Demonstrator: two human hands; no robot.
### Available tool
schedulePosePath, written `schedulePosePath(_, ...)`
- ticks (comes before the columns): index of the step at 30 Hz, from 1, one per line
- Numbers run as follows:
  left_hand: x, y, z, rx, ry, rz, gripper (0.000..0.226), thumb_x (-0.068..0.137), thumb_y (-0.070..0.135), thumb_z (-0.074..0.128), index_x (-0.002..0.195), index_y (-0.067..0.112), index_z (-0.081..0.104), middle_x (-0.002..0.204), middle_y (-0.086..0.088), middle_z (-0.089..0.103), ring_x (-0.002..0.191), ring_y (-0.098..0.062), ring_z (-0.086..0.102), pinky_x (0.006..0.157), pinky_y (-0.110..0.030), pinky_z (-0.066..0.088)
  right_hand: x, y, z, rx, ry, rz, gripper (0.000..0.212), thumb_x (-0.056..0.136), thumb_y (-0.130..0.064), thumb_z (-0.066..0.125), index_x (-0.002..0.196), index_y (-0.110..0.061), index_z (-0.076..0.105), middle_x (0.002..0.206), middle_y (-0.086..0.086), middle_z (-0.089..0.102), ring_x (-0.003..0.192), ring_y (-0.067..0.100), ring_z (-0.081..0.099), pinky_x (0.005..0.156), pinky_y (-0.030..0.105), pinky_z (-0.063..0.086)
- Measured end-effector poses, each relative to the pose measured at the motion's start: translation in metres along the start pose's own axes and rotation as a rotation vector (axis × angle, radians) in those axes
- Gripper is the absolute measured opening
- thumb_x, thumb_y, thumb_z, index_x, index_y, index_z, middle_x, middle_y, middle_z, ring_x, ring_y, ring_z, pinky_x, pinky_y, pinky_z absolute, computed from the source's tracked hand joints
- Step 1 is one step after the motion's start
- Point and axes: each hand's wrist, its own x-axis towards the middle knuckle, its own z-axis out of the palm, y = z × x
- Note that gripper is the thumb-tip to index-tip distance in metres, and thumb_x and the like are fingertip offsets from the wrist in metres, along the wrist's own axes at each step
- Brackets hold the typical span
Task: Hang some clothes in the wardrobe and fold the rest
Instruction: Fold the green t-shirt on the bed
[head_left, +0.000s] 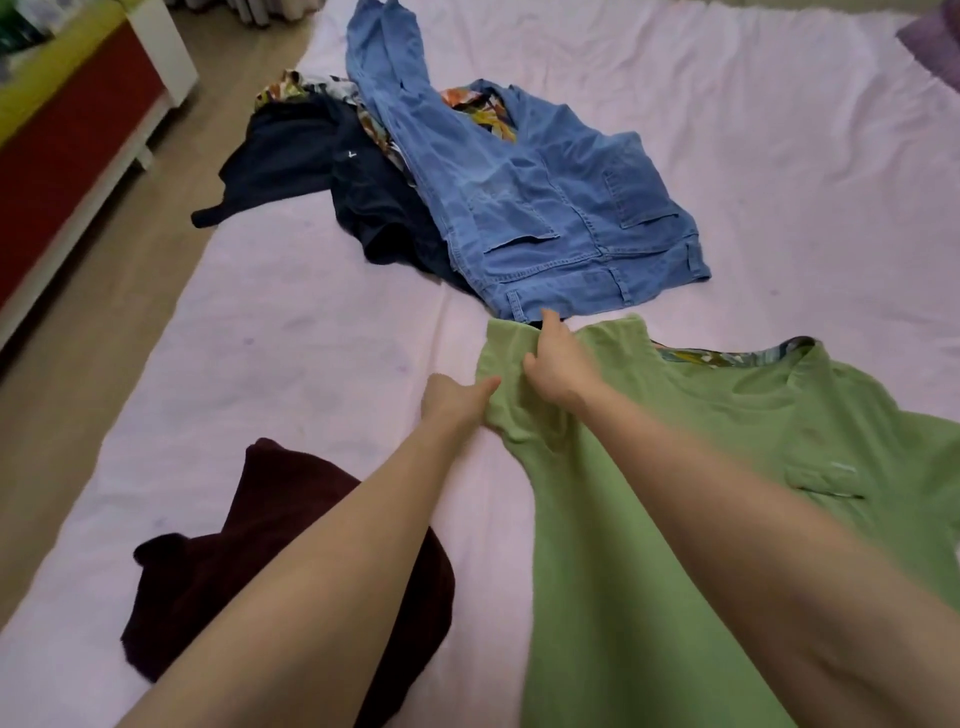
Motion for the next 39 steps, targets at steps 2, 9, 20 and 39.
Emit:
schedulePosePath(2,0.004,-0.002,-0.005,-0.184,-0.107,-0.083,0.04,0.082,0.033,0.073,0.097,-0.003,0.064,0.088,-0.014,0.068,0.078,-0.022,0.066,0.056,-0.021,0.045,0.006,-0.012,0.006,-0.022,-0.037,0.0,0.013,0.087,-0.008,0.046,0.095,-0.011,0.055,0.105,0.015,0.061,0.1,0.036,0.057,0.077,0.035,0.044)
schedulePosePath(9,-0.012,-0.016,-0.054,-0.592,-0.202,-0.172,0.008,0.09,0.001,0.056,0.083,0.001,0.056,0.071,-0.011,0.051,0.065,-0.019,0.058,0.066,-0.031,0.06,0.001,-0.068,0.033,0.406,-0.147,-0.116,0.03,0.075,0.005,0.042,0.057,-0.018,0.037,0.057,-0.003,0.039,0.058,0.013,0.035,0.057,0.029,0.03)
schedulePosePath(20,0.01,-0.028,-0.033,0.019,-0.204,0.23,0.068,0.075,0.021,0.08,0.132,0.009,0.045,0.119,0.0,0.059,0.099,-0.015,0.059,0.085,-0.029,0.049,0.004,-0.047,0.017,0.694,-0.083,-0.05,0.024,0.082,0.004,0.046,0.068,-0.016,0.051,0.073,0.007,0.054,0.068,0.013,0.047,0.062,0.025,0.039)
schedulePosePath(39,0.0,-0.042,-0.047,0.279,0.073,0.115,0.04,0.083,0.026,0.062,0.115,0.006,0.047,0.117,-0.012,0.053,0.103,-0.028,0.056,0.083,-0.038,0.048,-0.018,-0.039,0.046,0.28,0.304,-0.022,0.029,0.089,-0.004,0.048,0.117,-0.007,0.057,0.119,0.01,0.058,0.111,0.026,0.051,0.097,0.034,0.037)
